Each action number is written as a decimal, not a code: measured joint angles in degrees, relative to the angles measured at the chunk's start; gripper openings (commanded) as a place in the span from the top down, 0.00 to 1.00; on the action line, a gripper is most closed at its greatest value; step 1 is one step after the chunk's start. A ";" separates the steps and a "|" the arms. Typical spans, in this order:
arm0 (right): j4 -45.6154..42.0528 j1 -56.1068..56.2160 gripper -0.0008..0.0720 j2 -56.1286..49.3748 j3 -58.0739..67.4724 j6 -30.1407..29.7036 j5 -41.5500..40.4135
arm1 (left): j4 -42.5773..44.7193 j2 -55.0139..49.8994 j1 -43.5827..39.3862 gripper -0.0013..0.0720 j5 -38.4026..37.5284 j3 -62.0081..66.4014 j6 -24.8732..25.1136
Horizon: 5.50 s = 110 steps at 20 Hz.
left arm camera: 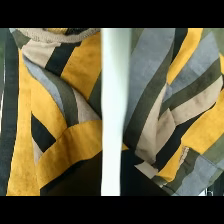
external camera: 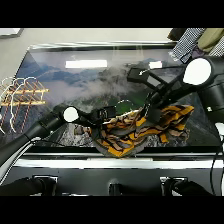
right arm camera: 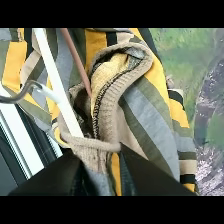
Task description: Fold the clothes and pants, and hang the long-sleeved shirts on hangers.
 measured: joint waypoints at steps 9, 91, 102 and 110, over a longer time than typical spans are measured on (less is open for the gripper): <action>-3.67 -0.02 0.96 3.17 -0.02 4.90 0.96 | 0.09 1.73 5.14 0.24 4.57 0.35 -17.22; -9.40 -0.02 0.96 8.74 -0.28 30.18 3.34 | -13.38 -22.43 9.94 0.95 -1.09 32.79 -59.12; -8.74 -0.02 0.96 8.81 -0.33 29.09 3.34 | -8.26 -22.14 10.08 0.95 -1.05 36.52 -60.65; -11.21 0.00 0.96 15.54 -0.35 31.65 2.32 | -5.64 -22.75 10.21 0.95 -1.84 37.00 -63.23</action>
